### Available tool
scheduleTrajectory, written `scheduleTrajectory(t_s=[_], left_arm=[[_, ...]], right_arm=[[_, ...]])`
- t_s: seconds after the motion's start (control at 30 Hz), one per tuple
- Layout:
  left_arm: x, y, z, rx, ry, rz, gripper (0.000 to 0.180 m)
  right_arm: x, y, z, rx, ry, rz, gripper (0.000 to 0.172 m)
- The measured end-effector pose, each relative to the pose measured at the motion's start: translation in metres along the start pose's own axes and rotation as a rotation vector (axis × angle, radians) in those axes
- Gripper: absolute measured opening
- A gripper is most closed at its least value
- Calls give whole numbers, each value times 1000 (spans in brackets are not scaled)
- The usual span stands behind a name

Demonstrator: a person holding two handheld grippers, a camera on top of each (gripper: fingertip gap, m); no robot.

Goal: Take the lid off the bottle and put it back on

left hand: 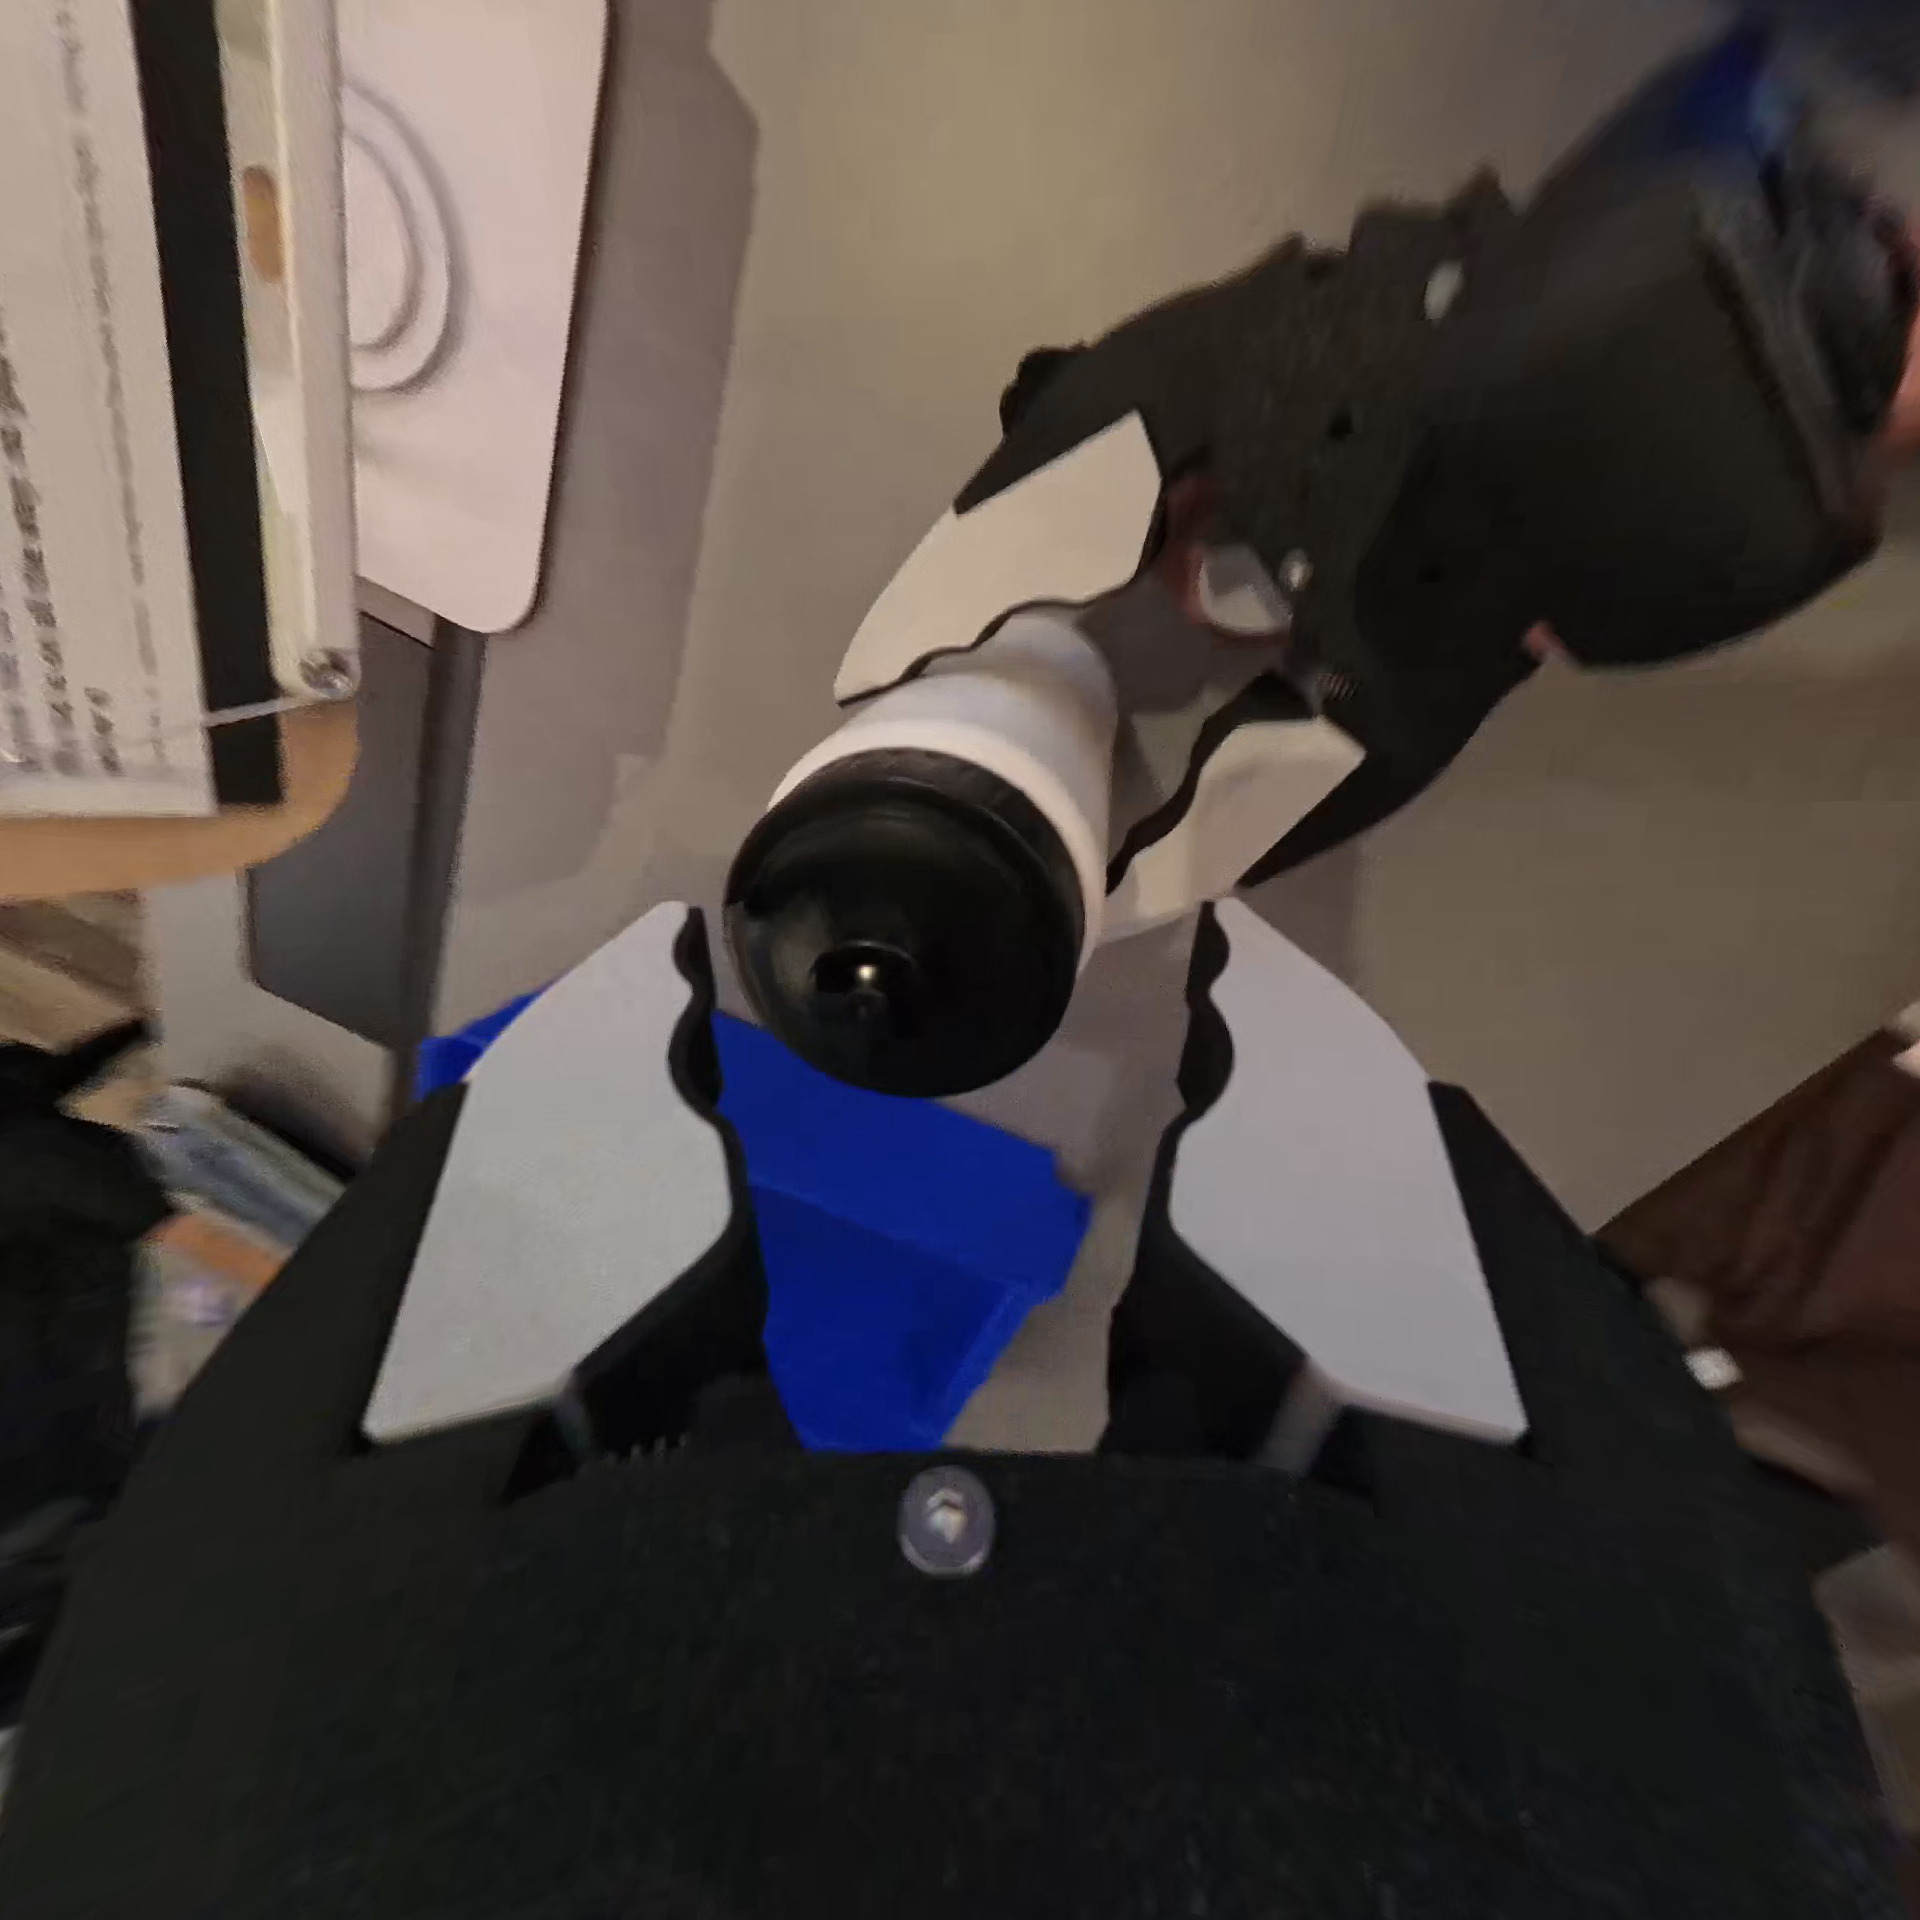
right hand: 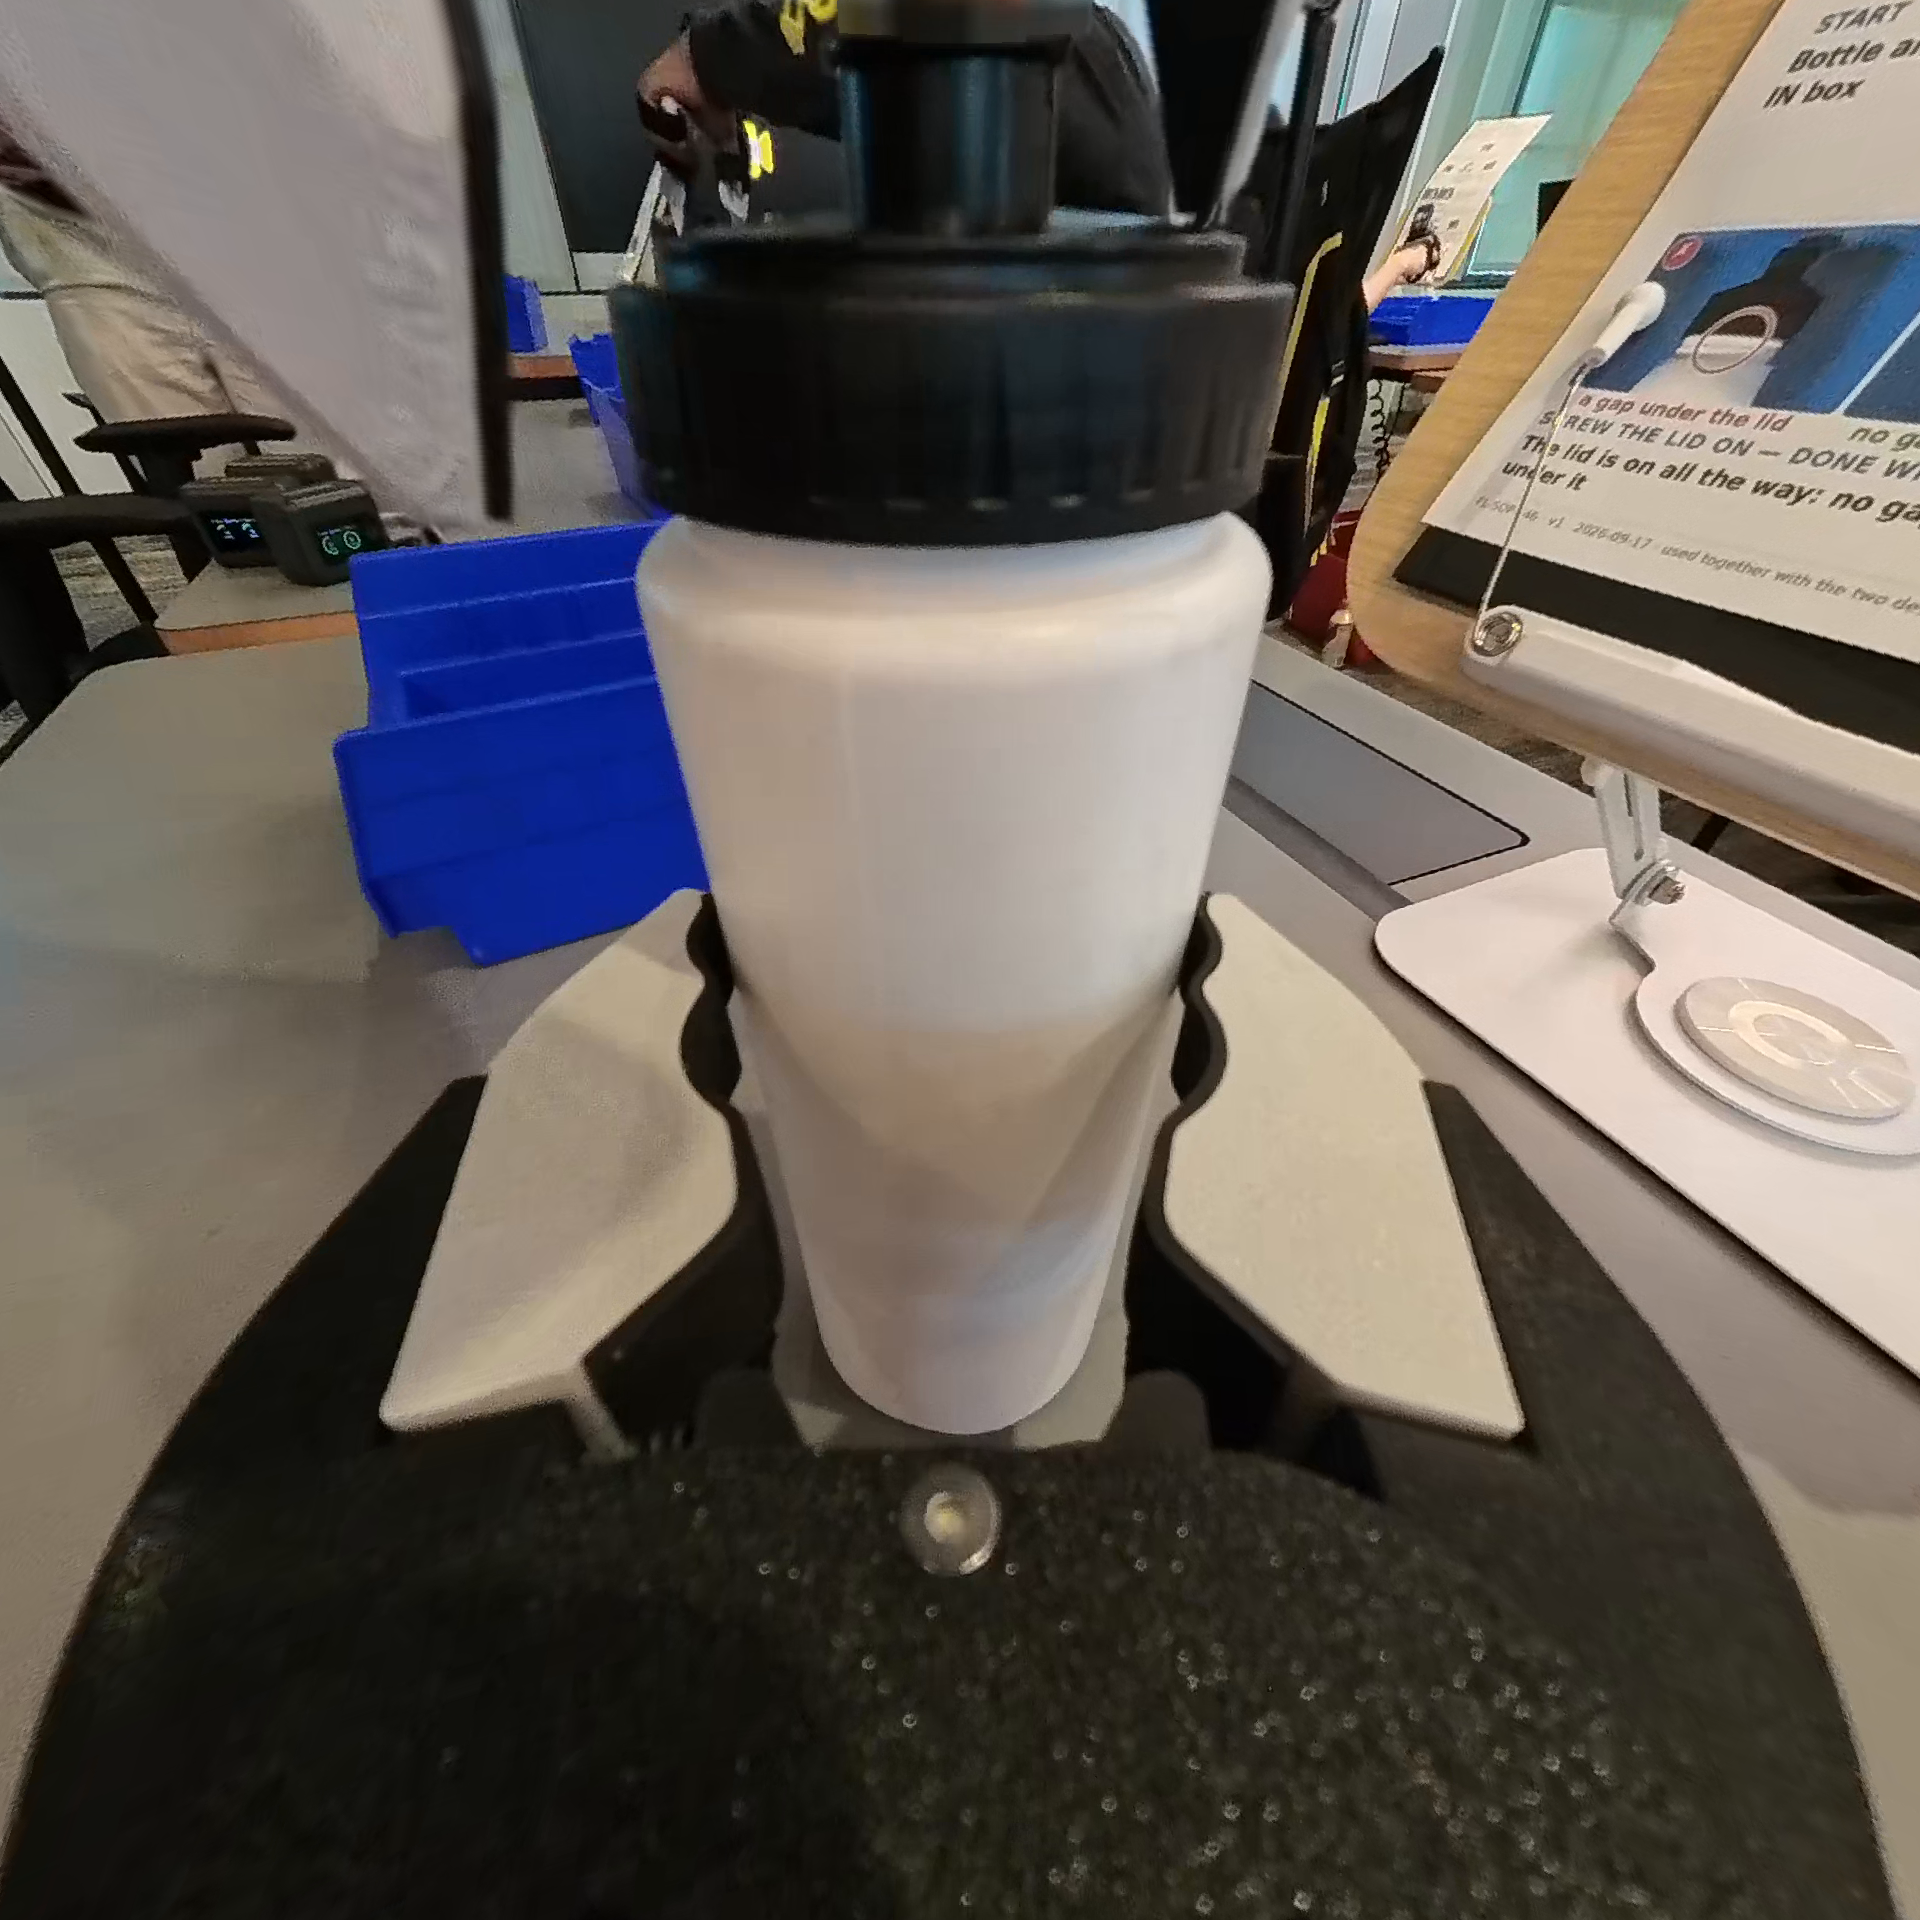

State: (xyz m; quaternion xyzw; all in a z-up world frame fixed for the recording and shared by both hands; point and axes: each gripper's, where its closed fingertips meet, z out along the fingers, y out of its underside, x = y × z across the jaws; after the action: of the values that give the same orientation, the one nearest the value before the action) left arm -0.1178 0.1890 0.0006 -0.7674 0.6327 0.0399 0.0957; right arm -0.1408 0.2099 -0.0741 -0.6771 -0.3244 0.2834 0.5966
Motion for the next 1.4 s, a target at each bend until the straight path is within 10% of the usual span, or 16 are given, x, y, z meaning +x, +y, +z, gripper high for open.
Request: scheduleTrajectory(t_s=[0.17, 0.37, 0.67, 0.83, 1.0, 1.17, 1.27, 1.4], left_arm=[[-12, -6, 1, 73, -8, -456, 92], [-13, 1, 10, 28, 13, -474, 70], [-7, 1, 13, -2, 0, 211, 71], [-6, 0, 12, -26, -11, 318, 66], [-1, -2, 2, 38, -15, 138, 86], [-15, 7, -4, 56, 6, -466, 87], [-16, 8, -1, 88, 56, -563, 103], [-14, 8, 0, 105, 119, -605, 67]], right_arm=[[0, 0, 0, -2, 1, -3, 83], [-1, 1, 1, -6, -1, -6, 83], [-1, 1, 1, -3, -6, 2, 83], [-3, 2, 2, -7, -1, -8, 83], [-1, 3, 1, -3, -5, 4, 83], [-2, 3, 2, -8, -4, -2, 82], [-2, 4, 2, -8, -3, -1, 83], [-3, 4, 3, -17, -2, -4, 82]])
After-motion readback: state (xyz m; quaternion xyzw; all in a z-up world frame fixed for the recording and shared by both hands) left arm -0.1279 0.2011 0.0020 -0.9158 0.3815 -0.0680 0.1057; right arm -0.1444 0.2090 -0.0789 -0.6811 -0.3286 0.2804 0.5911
